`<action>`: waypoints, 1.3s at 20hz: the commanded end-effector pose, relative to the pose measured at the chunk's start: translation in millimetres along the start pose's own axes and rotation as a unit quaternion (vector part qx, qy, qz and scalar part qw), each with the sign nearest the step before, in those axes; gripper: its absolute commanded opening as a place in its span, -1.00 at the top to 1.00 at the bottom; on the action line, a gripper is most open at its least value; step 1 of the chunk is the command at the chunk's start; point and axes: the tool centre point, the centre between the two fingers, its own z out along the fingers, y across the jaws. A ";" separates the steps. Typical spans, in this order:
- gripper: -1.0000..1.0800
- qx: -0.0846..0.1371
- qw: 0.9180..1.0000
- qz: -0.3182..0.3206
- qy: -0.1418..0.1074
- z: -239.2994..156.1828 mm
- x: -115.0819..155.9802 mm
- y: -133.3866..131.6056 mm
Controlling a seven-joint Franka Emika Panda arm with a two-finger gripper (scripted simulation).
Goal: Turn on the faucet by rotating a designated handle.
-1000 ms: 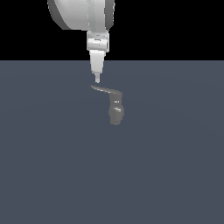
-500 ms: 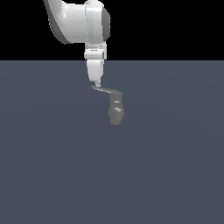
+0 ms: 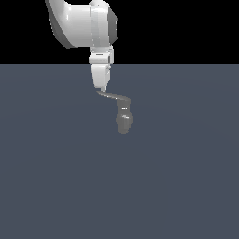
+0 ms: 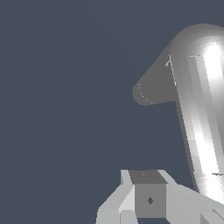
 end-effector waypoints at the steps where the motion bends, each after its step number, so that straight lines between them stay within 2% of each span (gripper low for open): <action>1: 1.00 0.000 1.000 0.000 0.000 -0.1 -1.2 5.6; 26: 1.00 0.000 1.000 0.000 0.000 0.1 -12.1 67.6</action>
